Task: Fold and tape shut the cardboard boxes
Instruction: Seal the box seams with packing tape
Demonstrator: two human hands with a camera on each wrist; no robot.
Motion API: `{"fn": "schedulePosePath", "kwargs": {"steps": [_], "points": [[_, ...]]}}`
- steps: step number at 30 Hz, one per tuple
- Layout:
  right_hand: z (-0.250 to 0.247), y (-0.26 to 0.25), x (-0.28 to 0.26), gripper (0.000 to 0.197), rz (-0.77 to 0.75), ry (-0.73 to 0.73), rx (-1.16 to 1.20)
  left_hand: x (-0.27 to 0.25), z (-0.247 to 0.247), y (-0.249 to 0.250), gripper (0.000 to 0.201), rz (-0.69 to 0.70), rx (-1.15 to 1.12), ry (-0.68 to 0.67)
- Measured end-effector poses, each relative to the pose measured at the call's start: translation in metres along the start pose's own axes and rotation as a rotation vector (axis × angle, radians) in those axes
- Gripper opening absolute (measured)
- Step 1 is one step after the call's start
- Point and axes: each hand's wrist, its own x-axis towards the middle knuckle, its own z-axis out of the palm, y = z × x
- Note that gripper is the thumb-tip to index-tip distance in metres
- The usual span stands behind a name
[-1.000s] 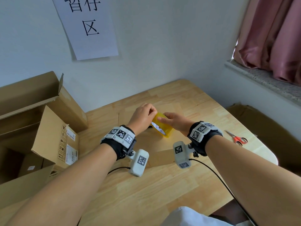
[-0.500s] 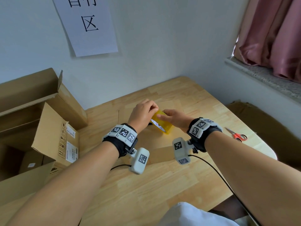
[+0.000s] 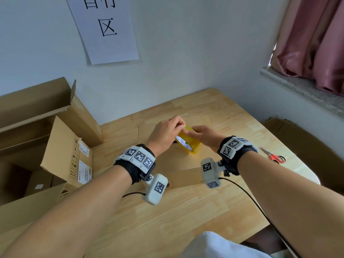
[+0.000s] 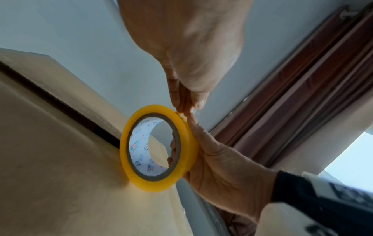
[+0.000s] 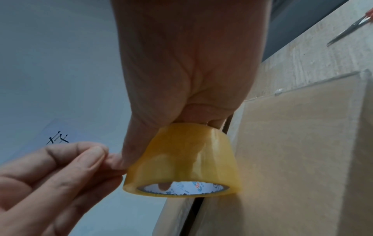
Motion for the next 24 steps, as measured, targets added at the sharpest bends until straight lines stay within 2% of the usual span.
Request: {"fn": "schedulePosePath", "kwargs": {"steps": [3,6,9,11,13,15,16,18,20,22,24], "points": [[0.002,-0.001,0.002,0.063,0.010,-0.018,0.024,0.003,-0.007,-0.002,0.009,-0.113,-0.154,0.002],[0.000,-0.007,0.001,0.050,0.027,-0.011,0.041,0.003,-0.008,-0.008,0.021,-0.247,-0.241,0.020],[-0.005,-0.012,0.000,0.040,0.068,-0.014,0.134,0.000,-0.001,-0.017,0.053,-0.302,-0.358,-0.128],[-0.007,-0.016,-0.003,0.044,0.123,-0.011,0.249,-0.002,0.002,-0.023,0.074,-0.327,-0.389,-0.255],[-0.009,-0.019,-0.004,0.046,0.168,-0.040,0.304,0.001,0.002,-0.025,0.073,-0.332,-0.186,-0.372],[-0.010,-0.023,-0.008,0.020,0.192,-0.117,0.300,0.006,0.004,-0.022,0.063,-0.312,0.033,-0.448],[-0.011,-0.025,-0.008,0.012,0.217,-0.122,0.290,0.008,0.007,-0.019,0.060,-0.290,0.127,-0.462],[-0.014,-0.028,-0.009,0.018,0.238,-0.079,0.246,0.009,0.012,-0.011,0.060,-0.223,0.336,-0.461],[-0.016,-0.028,-0.004,0.035,0.237,-0.052,0.116,0.008,0.018,-0.006,0.062,-0.157,0.507,-0.462],[-0.019,-0.028,-0.004,0.052,0.243,-0.070,-0.076,0.007,0.021,-0.001,0.063,-0.082,0.607,-0.459],[-0.022,-0.027,-0.007,0.057,0.271,-0.099,-0.088,0.008,0.021,0.003,0.063,-0.034,0.652,-0.462]]}}
